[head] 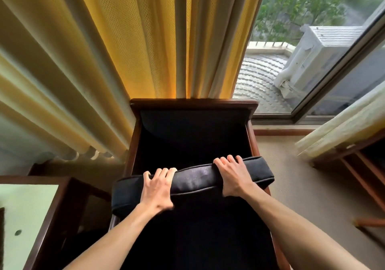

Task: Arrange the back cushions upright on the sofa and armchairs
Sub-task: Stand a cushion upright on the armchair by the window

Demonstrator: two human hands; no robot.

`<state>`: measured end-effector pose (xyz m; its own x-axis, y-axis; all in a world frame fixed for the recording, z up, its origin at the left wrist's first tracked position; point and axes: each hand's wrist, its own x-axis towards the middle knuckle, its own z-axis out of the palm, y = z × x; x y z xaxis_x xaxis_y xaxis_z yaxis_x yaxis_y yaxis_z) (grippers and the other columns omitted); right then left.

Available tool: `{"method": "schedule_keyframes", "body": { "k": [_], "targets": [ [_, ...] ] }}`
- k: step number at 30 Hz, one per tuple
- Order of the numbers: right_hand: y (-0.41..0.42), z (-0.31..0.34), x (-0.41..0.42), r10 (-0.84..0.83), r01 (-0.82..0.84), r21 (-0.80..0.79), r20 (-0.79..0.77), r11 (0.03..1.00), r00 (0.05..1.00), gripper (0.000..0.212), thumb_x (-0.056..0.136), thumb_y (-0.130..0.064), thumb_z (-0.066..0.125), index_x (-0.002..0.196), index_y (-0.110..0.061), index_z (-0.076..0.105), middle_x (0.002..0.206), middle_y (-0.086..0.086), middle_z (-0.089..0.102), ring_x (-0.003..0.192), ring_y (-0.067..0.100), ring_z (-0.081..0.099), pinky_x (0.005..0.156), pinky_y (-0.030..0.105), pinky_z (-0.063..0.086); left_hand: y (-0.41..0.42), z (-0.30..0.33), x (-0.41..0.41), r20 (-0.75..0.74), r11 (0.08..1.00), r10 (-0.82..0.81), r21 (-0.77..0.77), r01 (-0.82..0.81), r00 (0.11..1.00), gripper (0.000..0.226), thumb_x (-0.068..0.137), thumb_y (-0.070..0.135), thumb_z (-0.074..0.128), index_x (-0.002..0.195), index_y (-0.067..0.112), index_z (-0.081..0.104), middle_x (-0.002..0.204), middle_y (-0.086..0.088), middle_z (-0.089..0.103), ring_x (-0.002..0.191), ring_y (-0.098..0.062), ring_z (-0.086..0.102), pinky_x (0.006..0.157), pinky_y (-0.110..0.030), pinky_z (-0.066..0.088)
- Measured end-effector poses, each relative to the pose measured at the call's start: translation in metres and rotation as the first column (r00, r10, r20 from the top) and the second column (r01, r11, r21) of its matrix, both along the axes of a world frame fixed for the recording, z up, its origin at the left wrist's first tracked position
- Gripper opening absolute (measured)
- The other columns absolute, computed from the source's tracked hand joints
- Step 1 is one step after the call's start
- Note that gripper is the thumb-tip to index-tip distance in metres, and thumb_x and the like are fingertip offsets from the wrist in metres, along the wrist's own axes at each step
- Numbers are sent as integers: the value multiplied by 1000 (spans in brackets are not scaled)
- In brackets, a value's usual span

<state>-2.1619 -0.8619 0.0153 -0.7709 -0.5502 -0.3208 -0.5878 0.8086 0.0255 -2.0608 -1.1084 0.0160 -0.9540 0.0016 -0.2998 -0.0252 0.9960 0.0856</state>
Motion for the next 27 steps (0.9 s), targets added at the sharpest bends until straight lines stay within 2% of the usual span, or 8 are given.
{"method": "schedule_keyframes", "body": {
  "k": [4,10,17,20,23,25,27],
  "targets": [
    [5,9,-34,-60,60,-49,-2,997,998,95,50,-45,84,131,-23,38,125,-1,52,118,25,46,102,49,36,-2,8,-48,-68,998,-56,-24,55,996,96,46,32,74,135,25,40,115,8,56,109,-16,52,96,-46,35],
    [-1,1,-72,-144,139,-114,-42,984,989,81,55,-41,79,124,-22,42,119,1,55,113,26,47,107,50,31,-11,-7,-105,-209,991,-120,-84,104,971,97,34,15,80,125,19,47,102,2,63,93,-21,58,86,-50,46],
    [-6,-27,-95,-171,164,-127,-42,978,984,80,50,-35,78,121,-22,45,115,0,53,107,26,48,95,56,37,-14,-31,-132,-162,986,-138,-117,120,977,99,33,11,80,127,17,47,108,0,61,94,-21,59,87,-53,45],
    [-13,-38,-105,-137,124,-134,-87,983,987,91,47,-41,80,129,-21,45,119,1,54,108,29,49,99,60,34,-24,-40,-140,-151,992,-92,-104,77,984,100,35,10,78,130,16,46,113,0,60,100,-21,59,90,-55,45],
    [-15,-45,-119,-136,117,-157,-114,981,984,112,44,-48,81,143,-17,40,130,7,52,120,34,49,108,70,23,-32,-44,-155,-98,993,-63,-108,53,993,108,38,13,80,138,18,37,122,-1,57,111,-22,56,98,-58,42],
    [-14,-48,-129,-149,127,-173,-118,977,982,121,45,-49,79,151,-16,31,143,12,46,134,36,42,110,75,14,-33,-44,-170,-61,993,-37,-111,30,997,116,42,18,85,145,19,30,134,-4,50,126,-25,48,108,-62,30],
    [-14,-51,-139,-162,139,-186,-113,973,980,120,50,-44,80,153,-14,28,152,15,38,144,37,30,109,78,11,-32,-42,-184,-67,994,7,-110,-14,998,120,52,20,85,153,21,20,149,-6,36,141,-26,31,114,-62,13]
  ]
}}
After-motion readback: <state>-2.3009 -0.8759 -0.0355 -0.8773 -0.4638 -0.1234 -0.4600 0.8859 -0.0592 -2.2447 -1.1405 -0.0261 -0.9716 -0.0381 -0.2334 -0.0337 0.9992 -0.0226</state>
